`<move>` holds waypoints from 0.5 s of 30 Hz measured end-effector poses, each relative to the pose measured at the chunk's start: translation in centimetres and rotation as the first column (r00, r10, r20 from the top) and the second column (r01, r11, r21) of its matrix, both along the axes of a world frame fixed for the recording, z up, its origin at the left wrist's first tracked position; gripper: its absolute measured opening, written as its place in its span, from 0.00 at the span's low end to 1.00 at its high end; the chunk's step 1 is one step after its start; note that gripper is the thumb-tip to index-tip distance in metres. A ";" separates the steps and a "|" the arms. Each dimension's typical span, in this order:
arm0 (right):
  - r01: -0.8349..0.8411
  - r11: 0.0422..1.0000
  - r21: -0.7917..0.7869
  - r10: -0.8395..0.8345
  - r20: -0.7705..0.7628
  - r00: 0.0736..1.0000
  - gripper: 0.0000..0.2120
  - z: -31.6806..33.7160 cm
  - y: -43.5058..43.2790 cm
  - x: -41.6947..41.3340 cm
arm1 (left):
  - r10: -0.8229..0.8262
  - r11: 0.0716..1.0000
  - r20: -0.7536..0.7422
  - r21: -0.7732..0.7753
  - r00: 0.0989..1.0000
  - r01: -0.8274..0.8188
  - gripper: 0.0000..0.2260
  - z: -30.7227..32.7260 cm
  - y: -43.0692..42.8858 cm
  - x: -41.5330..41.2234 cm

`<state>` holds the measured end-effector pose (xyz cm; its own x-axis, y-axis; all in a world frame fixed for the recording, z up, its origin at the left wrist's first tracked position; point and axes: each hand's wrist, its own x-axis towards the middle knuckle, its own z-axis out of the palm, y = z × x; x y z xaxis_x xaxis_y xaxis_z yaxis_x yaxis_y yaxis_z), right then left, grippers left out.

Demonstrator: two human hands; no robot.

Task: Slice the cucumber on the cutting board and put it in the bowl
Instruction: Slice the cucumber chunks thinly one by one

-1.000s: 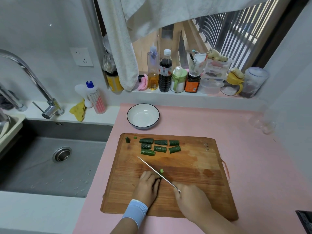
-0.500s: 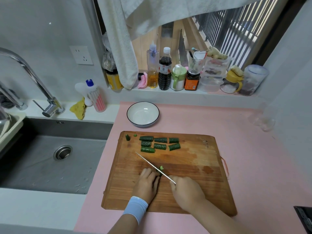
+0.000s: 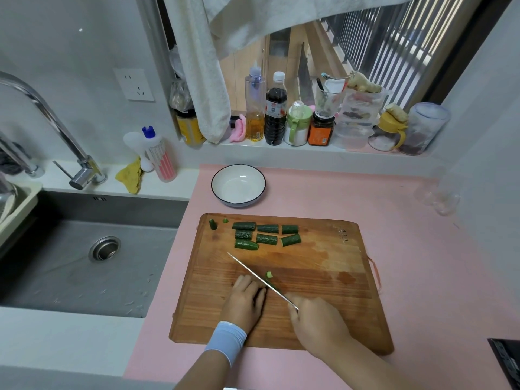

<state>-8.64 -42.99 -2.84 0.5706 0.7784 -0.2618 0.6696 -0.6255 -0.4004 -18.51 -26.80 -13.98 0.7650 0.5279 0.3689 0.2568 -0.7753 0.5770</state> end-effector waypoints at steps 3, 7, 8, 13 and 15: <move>0.008 1.000 -0.021 -0.008 -0.012 1.000 0.11 -0.4 0.6 0.0 | -0.008 1.000 0.016 0.015 1.000 0.007 0.03 0.2 0.0 0.0; 0.010 0.999 -0.041 -0.012 -0.035 0.999 0.10 -0.4 1.2 0.2 | -0.020 0.999 0.019 0.029 1.000 0.019 0.05 0.5 -0.2 -0.2; 0.008 0.999 -0.046 -0.009 -0.034 0.999 0.10 -0.4 1.2 0.2 | -0.022 0.999 0.011 0.034 1.000 0.022 0.05 0.5 -0.3 -0.3; 0.002 0.999 -0.054 -0.004 -0.031 0.999 0.11 -0.3 1.2 0.3 | -0.013 0.999 0.000 0.036 1.000 0.013 0.05 0.4 -0.4 -0.6; -0.001 0.999 -0.049 0.000 -0.012 1.000 0.12 -0.3 1.0 0.3 | -0.009 1.000 0.011 0.024 1.000 0.009 0.04 0.4 -0.3 -0.6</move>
<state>-8.38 -41.96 -3.18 0.5669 0.7647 -0.3065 0.6654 -0.6443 -0.3769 -19.11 -27.14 -13.57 0.7653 0.5121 0.3899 0.2433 -0.7910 0.5613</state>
